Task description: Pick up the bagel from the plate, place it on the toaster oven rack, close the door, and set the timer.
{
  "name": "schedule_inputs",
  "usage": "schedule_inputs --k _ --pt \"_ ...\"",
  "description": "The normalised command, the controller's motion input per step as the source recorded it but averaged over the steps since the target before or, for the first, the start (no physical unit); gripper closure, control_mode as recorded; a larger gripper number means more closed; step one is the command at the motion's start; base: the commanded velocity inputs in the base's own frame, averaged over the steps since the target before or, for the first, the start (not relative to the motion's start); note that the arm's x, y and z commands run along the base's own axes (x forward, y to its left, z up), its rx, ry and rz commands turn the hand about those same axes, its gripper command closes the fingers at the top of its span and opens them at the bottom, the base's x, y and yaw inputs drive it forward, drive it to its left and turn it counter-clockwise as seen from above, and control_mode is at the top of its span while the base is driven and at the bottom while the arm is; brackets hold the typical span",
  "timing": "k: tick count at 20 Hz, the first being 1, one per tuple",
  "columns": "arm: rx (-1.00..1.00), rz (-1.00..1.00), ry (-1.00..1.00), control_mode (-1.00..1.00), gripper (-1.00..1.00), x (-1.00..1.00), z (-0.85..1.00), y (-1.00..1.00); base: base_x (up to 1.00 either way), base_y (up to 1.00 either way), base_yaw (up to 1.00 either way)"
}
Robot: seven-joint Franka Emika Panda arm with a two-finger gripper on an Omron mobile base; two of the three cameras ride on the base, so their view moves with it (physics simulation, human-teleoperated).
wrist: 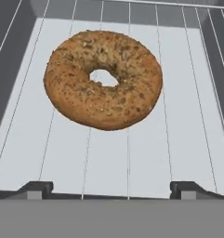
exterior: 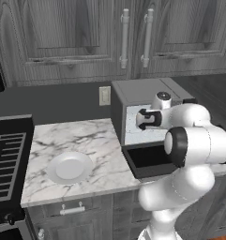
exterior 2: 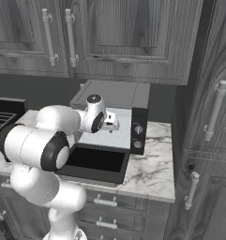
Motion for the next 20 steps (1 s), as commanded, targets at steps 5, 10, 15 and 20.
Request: schedule_inputs --k 5,10,15,20 --pt "0.00 0.00 -0.21 -1.00 -1.00 -0.88 0.21 -0.05 0.00 0.00 0.00" --pt "0.00 0.00 -0.20 -1.00 -1.00 -1.00 0.34 0.01 0.00 0.00 0.00" --pt "0.00 0.00 -0.09 -1.00 -1.00 -1.00 0.53 0.46 0.00 0.00 0.00" --pt "-0.04 0.00 0.00 -1.00 -1.00 -0.86 0.55 0.76 0.00 0.00 0.00"
